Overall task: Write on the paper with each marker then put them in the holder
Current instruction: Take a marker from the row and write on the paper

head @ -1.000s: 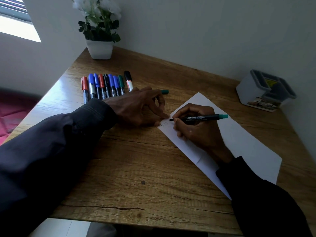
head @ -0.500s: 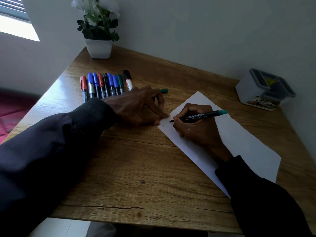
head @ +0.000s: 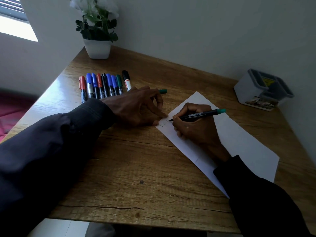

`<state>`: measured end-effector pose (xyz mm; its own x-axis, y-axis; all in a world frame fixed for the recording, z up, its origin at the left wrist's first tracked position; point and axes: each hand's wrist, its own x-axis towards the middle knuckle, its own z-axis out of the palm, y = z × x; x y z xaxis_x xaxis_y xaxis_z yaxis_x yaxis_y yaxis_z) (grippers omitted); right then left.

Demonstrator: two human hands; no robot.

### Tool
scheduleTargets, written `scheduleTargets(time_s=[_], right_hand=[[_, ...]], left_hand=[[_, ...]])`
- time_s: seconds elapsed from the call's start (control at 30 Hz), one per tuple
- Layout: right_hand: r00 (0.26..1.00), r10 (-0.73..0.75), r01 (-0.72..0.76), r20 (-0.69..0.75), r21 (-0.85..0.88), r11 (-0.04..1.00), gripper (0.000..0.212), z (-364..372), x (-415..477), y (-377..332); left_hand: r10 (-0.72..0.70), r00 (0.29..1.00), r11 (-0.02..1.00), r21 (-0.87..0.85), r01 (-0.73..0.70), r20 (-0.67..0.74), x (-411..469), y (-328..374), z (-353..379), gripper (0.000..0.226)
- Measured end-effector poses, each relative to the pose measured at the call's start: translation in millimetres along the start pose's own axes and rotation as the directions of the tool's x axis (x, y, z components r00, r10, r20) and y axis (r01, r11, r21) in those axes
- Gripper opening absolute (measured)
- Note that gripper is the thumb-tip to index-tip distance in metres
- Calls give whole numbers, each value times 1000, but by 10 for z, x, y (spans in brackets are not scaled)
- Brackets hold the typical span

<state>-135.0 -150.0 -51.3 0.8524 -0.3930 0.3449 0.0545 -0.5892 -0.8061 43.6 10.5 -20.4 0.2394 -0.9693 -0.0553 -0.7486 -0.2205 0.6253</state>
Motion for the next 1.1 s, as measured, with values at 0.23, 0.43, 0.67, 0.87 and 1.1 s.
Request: scheduleTargets(time_s=[0.23, 0.43, 0.67, 0.87, 1.1], right_hand=[[999, 40, -42, 28, 79, 996, 25, 9, -9, -21], [998, 64, -65, 18, 21, 998, 16, -4, -17, -21], [999, 42, -43, 23, 42, 998, 20, -6, -22, -49], [995, 96, -95, -7, 94, 991, 10, -11, -16, -69], [982, 185, -168, -42, 256, 952, 9, -63, 9, -34]], left_hand=[[-9, 1000, 1000, -19, 9, -4, -5, 7, -8, 52], [-10, 1000, 1000, -20, 9, -19, -1, 0, 1, 52], [-1, 1000, 1000, -13, 1, -19, -5, -7, 5, 53], [-4, 1000, 1000, -29, 3, -29, -19, 14, 3, 51], [-21, 1000, 999, -29, 21, -23, -24, 33, 4, 47]])
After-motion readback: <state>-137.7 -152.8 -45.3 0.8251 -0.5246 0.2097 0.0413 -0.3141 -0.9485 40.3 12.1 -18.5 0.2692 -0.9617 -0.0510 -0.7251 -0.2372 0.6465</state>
